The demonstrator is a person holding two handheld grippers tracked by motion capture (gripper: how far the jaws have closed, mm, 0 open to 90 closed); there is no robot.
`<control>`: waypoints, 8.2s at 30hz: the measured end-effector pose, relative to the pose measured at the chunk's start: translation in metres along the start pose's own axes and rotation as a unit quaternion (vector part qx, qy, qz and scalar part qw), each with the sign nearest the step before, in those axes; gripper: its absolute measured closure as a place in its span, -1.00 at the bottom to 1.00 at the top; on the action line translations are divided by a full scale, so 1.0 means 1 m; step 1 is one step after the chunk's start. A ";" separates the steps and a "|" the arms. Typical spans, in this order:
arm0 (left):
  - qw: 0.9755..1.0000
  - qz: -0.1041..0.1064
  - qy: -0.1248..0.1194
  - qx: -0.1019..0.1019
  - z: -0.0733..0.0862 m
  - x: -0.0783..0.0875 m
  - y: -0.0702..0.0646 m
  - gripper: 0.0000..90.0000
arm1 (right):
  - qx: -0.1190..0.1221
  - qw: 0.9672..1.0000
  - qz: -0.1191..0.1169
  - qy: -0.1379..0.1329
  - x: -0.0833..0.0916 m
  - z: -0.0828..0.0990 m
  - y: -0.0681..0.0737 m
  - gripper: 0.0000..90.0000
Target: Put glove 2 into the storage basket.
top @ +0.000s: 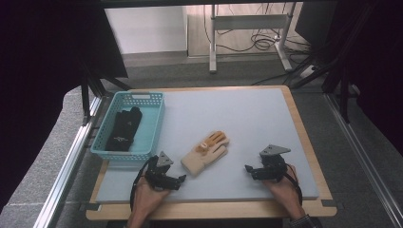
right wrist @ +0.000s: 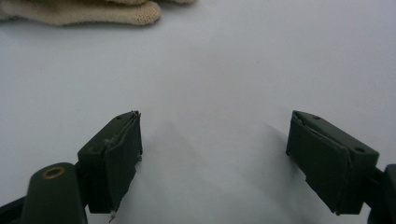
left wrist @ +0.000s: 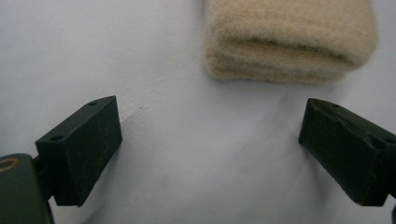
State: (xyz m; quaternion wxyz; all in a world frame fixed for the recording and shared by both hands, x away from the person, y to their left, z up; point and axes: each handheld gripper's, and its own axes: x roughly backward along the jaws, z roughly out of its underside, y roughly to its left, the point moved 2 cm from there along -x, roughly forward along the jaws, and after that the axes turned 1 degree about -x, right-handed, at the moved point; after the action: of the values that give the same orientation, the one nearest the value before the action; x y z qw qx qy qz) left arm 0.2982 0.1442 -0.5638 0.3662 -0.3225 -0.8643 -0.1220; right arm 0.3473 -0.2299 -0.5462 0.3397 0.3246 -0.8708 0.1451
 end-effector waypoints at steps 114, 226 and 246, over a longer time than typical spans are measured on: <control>0.998 0.003 0.056 0.003 -0.151 -0.001 0.037 0.10 | 0.000 1.000 0.001 -0.002 0.000 0.000 0.000 -0.61; 0.956 -0.162 0.126 0.208 -0.074 0.021 0.214 0.36 | 0.000 1.000 0.001 -0.002 0.000 0.000 0.000 -0.61; 0.965 -0.158 0.062 0.200 -0.069 0.046 0.215 -0.46 | 0.000 1.000 0.001 -0.002 0.000 0.000 0.000 -0.61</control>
State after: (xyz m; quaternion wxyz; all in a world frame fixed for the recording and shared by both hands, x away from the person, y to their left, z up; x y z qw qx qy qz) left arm 0.4512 0.2986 -0.4885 0.4523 -0.0941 -0.8866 -0.0226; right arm 0.3470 -0.2300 -0.5464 0.3381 0.3243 -0.8715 0.1446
